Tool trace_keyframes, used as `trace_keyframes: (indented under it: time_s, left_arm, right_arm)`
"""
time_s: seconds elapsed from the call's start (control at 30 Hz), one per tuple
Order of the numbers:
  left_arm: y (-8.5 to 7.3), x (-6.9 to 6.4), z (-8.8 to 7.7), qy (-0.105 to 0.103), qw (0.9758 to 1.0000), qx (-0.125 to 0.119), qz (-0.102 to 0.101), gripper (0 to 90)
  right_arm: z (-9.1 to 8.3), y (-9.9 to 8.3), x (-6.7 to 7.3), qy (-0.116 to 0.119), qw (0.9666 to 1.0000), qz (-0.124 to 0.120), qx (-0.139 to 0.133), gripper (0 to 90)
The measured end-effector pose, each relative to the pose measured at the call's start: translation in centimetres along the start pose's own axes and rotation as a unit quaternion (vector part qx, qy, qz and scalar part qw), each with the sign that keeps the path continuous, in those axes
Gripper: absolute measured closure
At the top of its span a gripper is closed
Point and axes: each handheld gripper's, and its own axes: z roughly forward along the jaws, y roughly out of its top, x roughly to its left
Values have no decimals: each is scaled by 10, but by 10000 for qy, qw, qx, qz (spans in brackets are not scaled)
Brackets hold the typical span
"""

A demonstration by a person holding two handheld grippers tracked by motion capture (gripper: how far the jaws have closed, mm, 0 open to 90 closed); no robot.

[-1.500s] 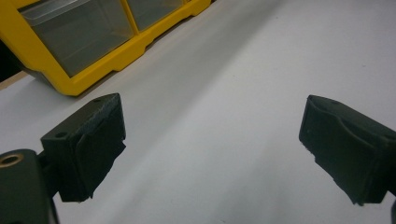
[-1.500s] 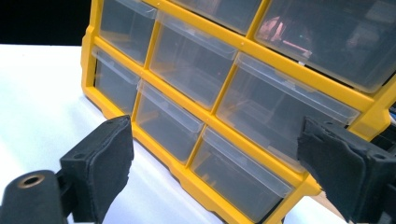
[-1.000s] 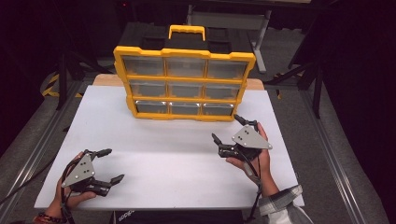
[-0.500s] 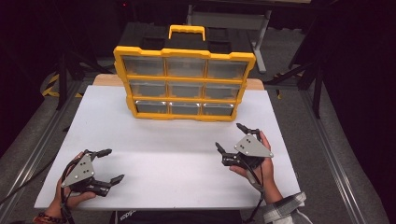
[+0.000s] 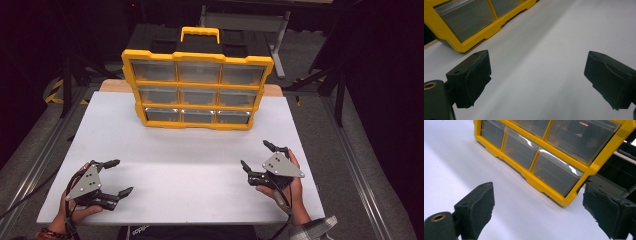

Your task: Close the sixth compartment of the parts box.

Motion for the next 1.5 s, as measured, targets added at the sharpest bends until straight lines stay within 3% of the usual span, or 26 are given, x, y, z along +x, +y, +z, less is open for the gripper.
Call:
trace_keyframes:
  time_s: [0.37, 0.63, 0.8, 1.03, 1.5]
  left_arm:
    - [0, 3, 2, -16, 10000, -6, 2, 80]
    - [3, 5, 6, -84, 10000, -20, 14, 78]
    - [4, 6, 9, -124, 9999, -37, -13, 74]
    - [6, 2, 12, -157, 9999, 19, 70, 56]
    - [4, 2, 7, -90, 9999, -79, 33, 35]
  right_arm:
    - [-9, -23, -1, -49, 9999, -7, 151, 113]
    - [-16, -45, 1, -79, 9996, 160, 240, 115]
    - [-18, -54, 4, -89, 9992, -18, 377, 116]
    - [-14, -53, 11, 0, 9994, -65, 351, 116]
    - [-9, -45, 21, 164, 9992, -59, 352, 93]
